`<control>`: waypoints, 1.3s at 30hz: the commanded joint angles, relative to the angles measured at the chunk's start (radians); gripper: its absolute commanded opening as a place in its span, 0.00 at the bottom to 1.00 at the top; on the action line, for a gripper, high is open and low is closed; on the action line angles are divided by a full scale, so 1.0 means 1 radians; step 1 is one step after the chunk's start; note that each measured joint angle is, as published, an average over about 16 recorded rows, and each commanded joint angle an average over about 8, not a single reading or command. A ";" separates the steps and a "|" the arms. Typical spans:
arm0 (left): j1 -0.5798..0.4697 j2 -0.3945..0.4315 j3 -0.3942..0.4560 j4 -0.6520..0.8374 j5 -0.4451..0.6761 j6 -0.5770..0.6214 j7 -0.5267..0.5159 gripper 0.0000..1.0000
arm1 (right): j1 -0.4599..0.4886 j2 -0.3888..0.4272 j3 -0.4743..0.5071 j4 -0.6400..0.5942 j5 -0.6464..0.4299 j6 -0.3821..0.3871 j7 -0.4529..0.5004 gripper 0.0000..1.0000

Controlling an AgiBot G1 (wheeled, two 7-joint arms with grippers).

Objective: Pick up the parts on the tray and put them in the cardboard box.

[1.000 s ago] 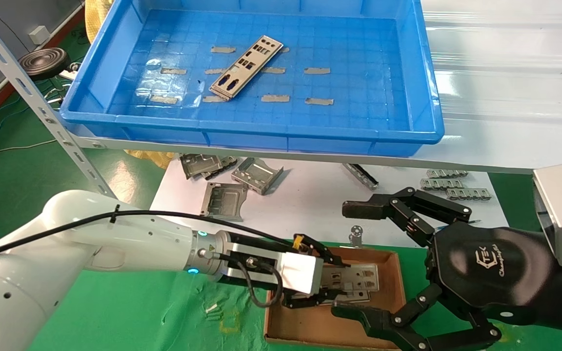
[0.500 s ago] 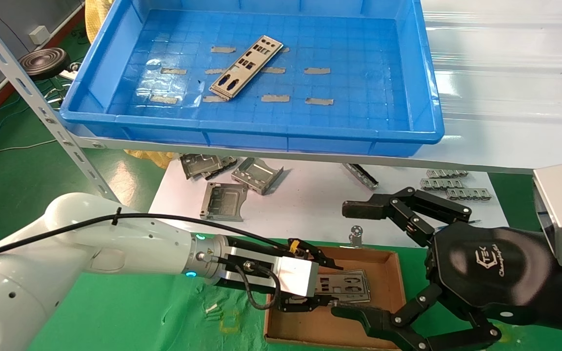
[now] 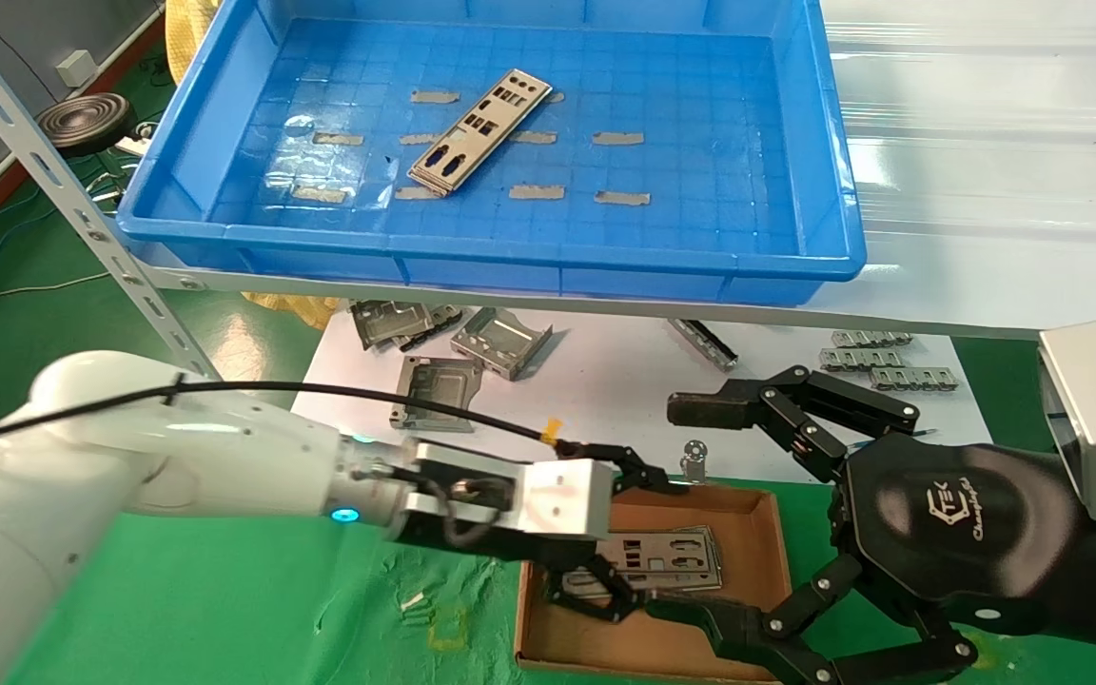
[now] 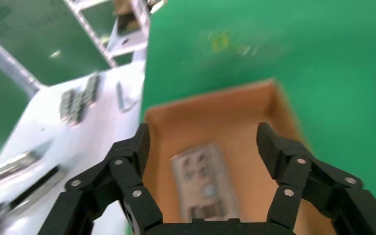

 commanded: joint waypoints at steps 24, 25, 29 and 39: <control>0.053 -0.104 -0.093 -0.008 -0.143 0.157 -0.157 1.00 | 0.000 0.000 0.000 0.000 0.000 0.000 0.000 1.00; 0.060 -0.114 -0.103 -0.023 -0.146 0.156 -0.167 1.00 | 0.000 0.000 0.000 0.000 0.000 0.000 0.000 1.00; 0.089 -0.157 -0.140 -0.085 -0.159 0.153 -0.207 1.00 | 0.000 0.000 0.000 0.000 0.000 0.000 0.000 1.00; 0.160 -0.264 -0.233 -0.237 -0.191 0.146 -0.306 1.00 | 0.000 0.000 0.000 0.000 0.000 0.000 0.000 1.00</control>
